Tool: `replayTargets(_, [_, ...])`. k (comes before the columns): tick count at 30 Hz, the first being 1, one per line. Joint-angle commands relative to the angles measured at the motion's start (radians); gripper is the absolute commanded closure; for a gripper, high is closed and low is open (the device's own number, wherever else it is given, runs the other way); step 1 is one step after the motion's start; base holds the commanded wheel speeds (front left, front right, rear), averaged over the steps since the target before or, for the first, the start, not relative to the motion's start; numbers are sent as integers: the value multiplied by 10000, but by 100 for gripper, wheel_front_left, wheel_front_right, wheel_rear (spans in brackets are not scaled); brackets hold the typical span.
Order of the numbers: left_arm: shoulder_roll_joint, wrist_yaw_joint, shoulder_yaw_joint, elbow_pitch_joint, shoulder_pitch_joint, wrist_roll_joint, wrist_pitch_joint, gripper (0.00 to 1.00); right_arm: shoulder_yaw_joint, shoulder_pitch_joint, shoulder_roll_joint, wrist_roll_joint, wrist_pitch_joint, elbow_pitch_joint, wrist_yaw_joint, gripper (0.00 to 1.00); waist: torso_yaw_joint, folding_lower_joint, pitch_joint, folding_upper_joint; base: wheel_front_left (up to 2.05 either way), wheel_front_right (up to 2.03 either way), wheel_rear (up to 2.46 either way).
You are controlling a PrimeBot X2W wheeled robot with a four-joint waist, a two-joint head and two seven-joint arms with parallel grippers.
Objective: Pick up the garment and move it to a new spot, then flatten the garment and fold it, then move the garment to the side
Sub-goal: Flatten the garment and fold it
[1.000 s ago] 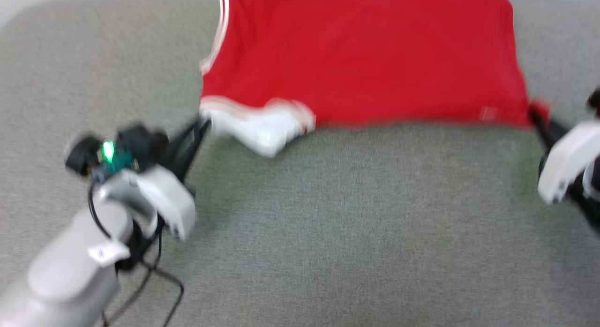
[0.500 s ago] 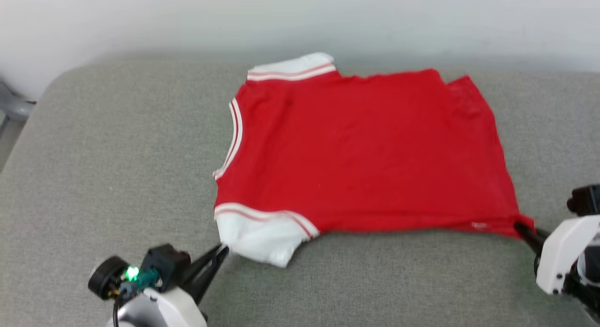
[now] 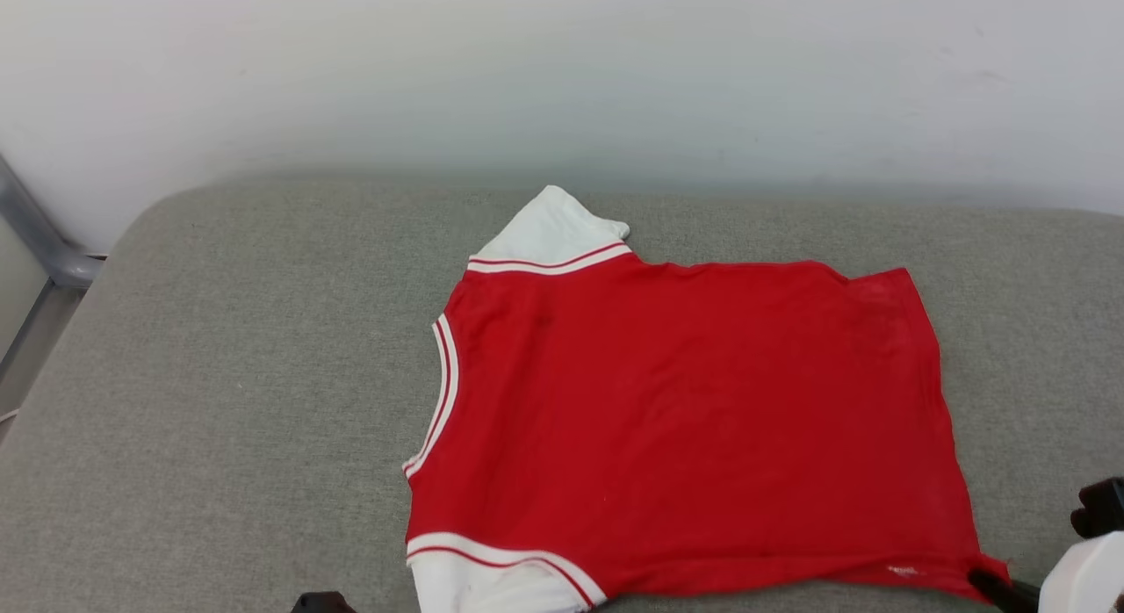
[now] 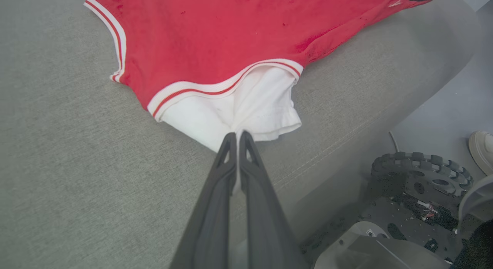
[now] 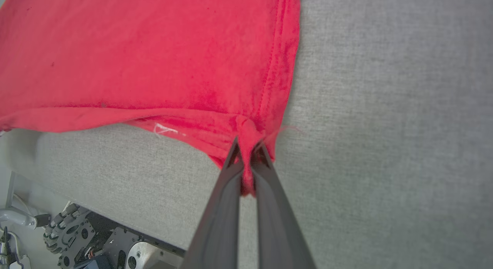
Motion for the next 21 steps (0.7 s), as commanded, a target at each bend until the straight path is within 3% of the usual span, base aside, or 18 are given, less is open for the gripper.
replayTargets(1, [47, 79, -70, -121, 191, -54, 54, 100, -113, 361, -22, 111, 144, -188, -12, 100, 34, 2, -71, -1, 0, 0, 0])
replayTargets(11, [193, 185, -256, -409, 345, 101, 141, 100, -931, 1520, 229, 320, 596, -1394, -12, 100, 53, 2, -45, -1, 0, 0, 0])
replayTargets(21, [163, 186, 755, -153, -709, -39, -396, 100, -1645, 847, 479, 273, 577, -2432, -10, 100, -100, 2, 671, -1, 0, 0, 0])
